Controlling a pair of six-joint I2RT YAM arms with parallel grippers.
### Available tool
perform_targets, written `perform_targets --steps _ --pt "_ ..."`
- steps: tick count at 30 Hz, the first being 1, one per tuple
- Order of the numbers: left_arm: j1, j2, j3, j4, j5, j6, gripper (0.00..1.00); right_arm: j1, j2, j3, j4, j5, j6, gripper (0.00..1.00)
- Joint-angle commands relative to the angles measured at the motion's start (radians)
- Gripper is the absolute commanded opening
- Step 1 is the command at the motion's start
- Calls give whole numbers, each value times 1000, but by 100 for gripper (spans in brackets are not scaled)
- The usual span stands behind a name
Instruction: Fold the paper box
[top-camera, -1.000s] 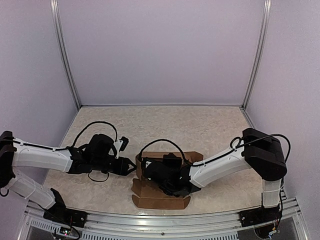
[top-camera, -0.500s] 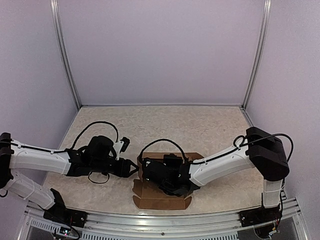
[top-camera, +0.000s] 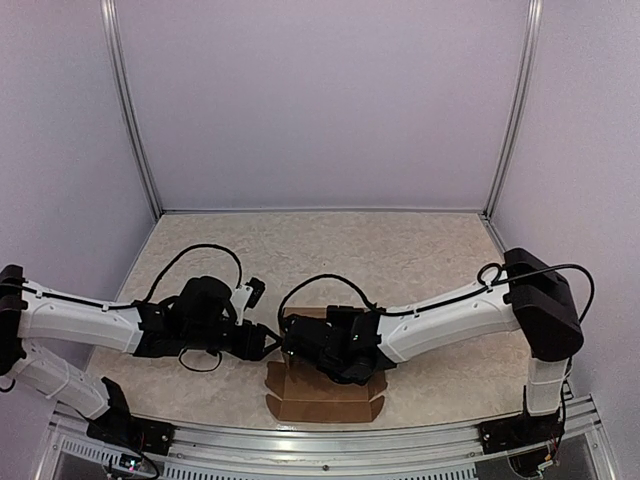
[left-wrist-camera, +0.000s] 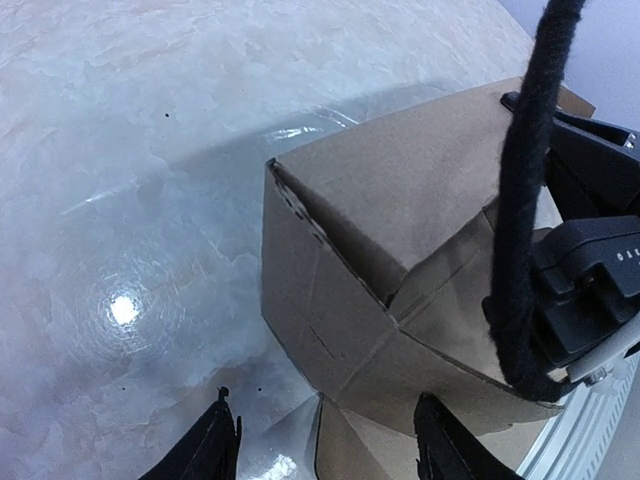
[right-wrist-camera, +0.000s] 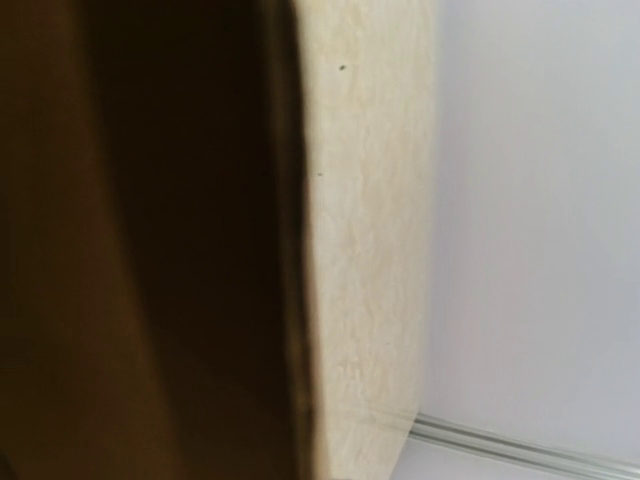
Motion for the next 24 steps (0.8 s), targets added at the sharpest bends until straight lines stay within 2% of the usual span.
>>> perform_targets --steps 1,11,20,24 --pt "-16 11 0 37 -29 14 59 8 -44 45 -79 -93 61 0" --pt "-21 11 1 4 -52 23 59 -2 -67 64 -151 -157 85 0" --pt "-37 33 8 14 -52 16 59 4 -36 74 -175 -142 103 0" --pt "-58 54 23 12 -95 10 59 10 -13 90 -192 -132 126 0"
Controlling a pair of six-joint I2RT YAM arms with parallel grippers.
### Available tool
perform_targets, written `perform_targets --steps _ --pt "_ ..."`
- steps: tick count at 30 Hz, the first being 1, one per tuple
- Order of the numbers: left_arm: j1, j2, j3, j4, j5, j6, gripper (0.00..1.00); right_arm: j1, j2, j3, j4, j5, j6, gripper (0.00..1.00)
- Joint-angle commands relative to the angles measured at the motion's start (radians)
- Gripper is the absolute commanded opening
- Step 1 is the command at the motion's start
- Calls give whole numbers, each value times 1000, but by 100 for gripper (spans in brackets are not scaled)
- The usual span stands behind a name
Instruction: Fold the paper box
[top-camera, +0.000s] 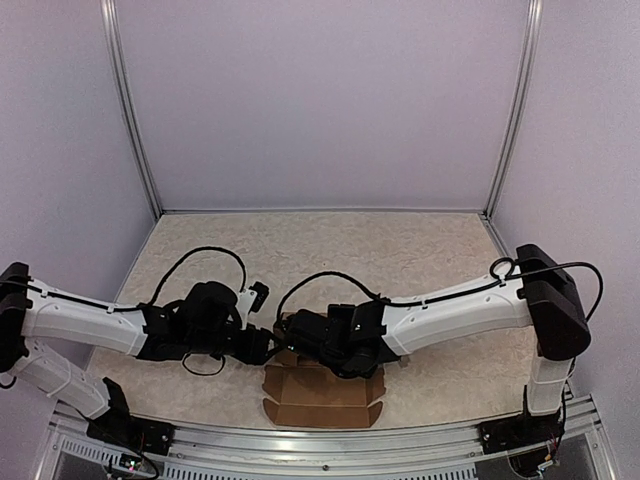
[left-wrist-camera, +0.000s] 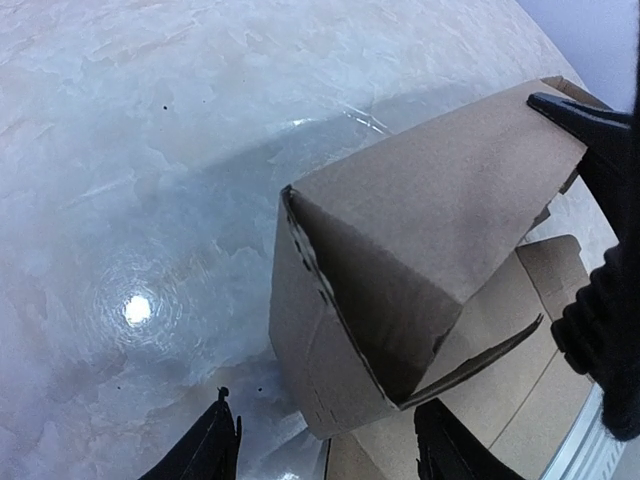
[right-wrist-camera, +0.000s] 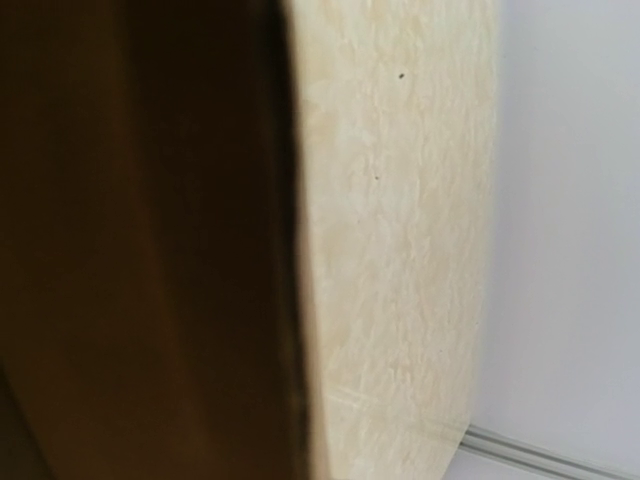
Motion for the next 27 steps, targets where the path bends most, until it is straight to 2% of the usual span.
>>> perform_targets --steps 1,15,27 --pt "-25 34 24 7 -46 -5 59 11 25 41 -36 -6 53 0" --pt "-82 71 17 63 -131 -61 57 48 64 54 -81 -7 165 0" --pt "-98 86 16 79 -165 -74 38 76 77 56 -133 -35 260 0"
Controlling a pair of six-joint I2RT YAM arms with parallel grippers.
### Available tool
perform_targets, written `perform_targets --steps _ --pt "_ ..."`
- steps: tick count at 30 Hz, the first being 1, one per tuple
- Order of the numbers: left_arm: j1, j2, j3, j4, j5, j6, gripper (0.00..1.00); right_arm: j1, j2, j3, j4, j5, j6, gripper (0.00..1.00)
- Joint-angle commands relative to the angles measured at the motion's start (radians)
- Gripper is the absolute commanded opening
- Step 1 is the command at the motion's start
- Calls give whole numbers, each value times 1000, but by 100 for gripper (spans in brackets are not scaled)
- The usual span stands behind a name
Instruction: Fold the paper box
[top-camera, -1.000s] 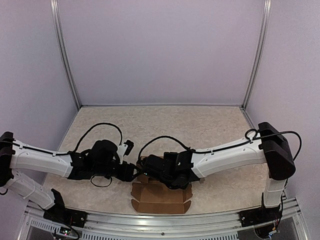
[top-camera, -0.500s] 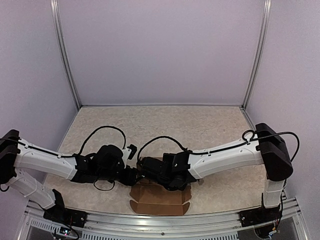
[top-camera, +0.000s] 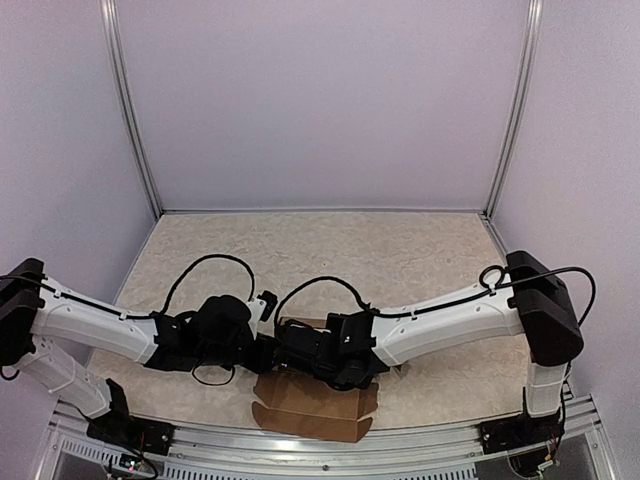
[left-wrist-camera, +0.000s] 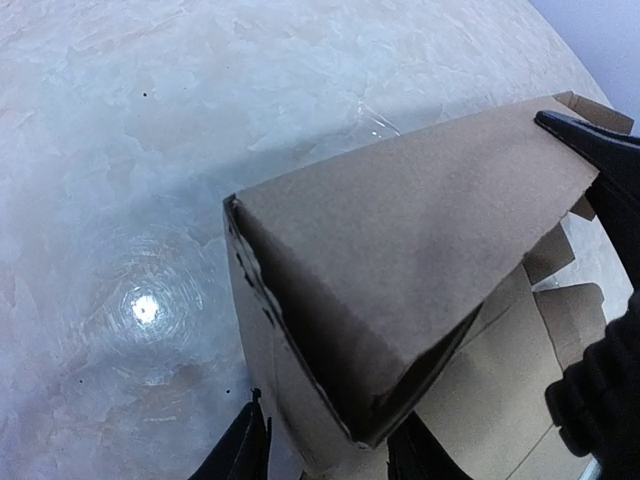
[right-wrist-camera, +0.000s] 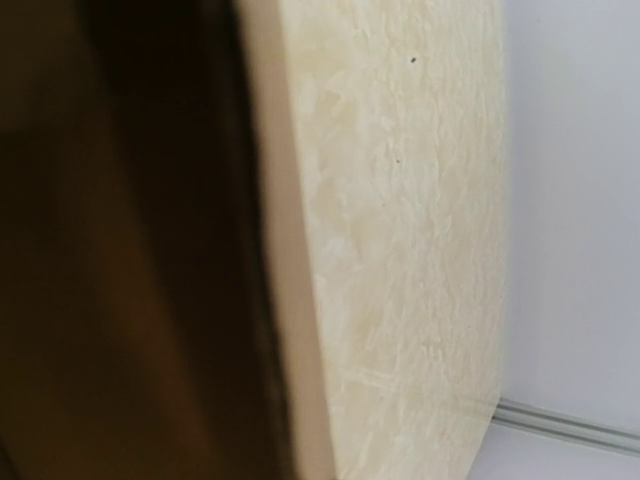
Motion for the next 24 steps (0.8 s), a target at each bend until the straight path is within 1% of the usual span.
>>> perform_targets --steps 1,6,8,16,24 --pt "-3 14 11 27 -50 -7 36 30 30 18 -39 -64 78 0" --pt "-6 16 16 23 -51 -5 27 34 33 39 -51 -76 104 0" --pt "-6 17 16 22 -53 -2 25 34 29 50 -56 -83 112 3" --pt "-6 22 20 20 -62 7 13 34 -16 98 -69 -147 171 9" --pt "-5 22 41 -1 -92 43 2 34 -80 96 -54 -215 213 29"
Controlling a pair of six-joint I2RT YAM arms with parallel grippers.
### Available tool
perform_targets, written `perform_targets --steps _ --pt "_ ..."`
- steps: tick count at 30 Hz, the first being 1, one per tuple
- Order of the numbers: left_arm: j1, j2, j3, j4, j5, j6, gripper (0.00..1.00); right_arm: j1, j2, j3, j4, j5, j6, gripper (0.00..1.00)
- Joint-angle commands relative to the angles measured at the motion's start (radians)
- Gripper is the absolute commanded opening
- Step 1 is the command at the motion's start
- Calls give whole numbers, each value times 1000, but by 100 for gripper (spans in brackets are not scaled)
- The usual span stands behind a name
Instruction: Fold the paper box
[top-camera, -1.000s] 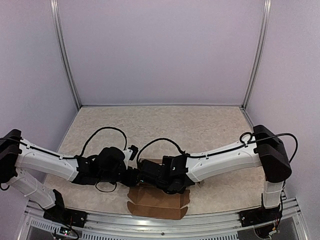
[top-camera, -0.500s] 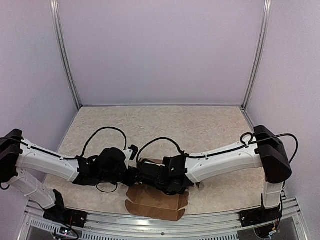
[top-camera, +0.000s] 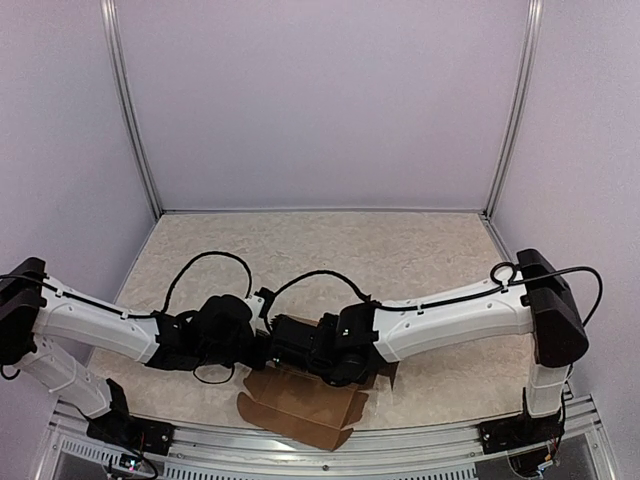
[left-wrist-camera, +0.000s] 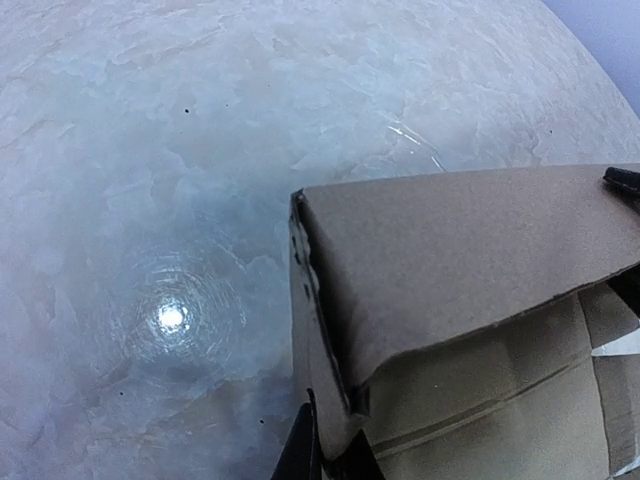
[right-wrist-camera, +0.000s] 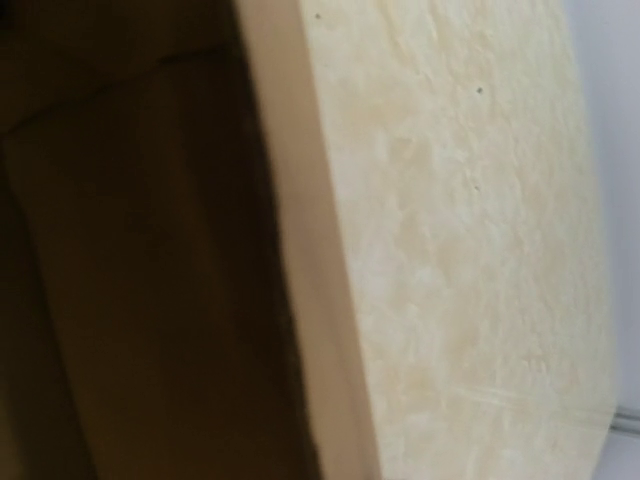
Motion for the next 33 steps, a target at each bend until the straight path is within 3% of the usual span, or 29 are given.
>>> perform_targets --steps 1,8,12,26,33 --pt "-2 18 44 -8 -22 37 1 12 -83 11 19 -78 48 33" --pt "-1 37 71 -9 -57 98 0 6 -225 -26 79 -201 71 66" --pt "2 46 92 2 -67 139 0 -19 -309 -77 151 -303 77 74" --pt "1 156 224 30 -123 410 0 -223 -549 -292 415 -498 198 73" --pt "15 204 242 101 -54 469 0 -347 -585 -391 541 -632 303 58"
